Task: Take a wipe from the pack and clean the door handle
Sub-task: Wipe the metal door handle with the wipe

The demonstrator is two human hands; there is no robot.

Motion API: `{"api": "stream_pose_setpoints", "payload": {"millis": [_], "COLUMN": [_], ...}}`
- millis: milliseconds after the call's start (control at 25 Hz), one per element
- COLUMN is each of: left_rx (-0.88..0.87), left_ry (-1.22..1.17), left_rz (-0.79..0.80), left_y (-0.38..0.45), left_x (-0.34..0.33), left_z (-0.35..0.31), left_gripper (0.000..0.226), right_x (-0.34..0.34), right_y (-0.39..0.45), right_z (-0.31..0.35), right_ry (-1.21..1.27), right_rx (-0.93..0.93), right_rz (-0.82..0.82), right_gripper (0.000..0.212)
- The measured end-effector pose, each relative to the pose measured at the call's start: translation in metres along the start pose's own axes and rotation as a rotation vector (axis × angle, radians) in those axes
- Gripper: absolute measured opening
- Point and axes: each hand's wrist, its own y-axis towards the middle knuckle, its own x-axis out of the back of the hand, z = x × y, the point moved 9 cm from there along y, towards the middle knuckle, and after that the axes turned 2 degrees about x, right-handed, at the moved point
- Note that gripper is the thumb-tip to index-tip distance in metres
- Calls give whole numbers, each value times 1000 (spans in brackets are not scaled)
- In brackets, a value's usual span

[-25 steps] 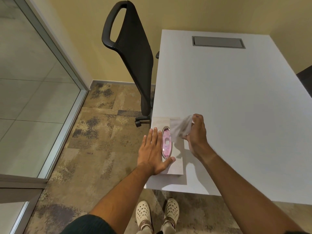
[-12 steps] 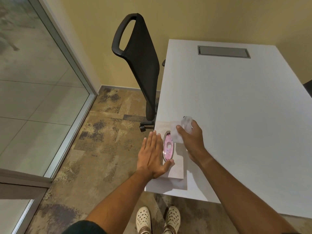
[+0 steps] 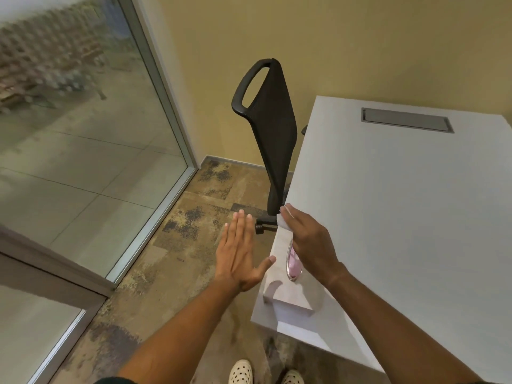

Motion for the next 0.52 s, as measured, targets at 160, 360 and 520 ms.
{"api": "stream_pose_setpoints", "payload": {"millis": [160,360,520], "left_rx": [87,206,309], "left_ry": [8,6,1], "left_rz": [-53,-150,-252], "left_y": [-20,-54,-92], "left_x": [21,49,71], "left_z": [37,98,160], "left_gripper": [104,107,107], "right_x": [-4,-24,-38], "right_y": [15,41,60], "right_z": [40,102,170], "right_ry": [22,99,163], "right_rx": [145,287,385], "right_rz": [-10,33,44], "right_gripper": [57,55,52]}}
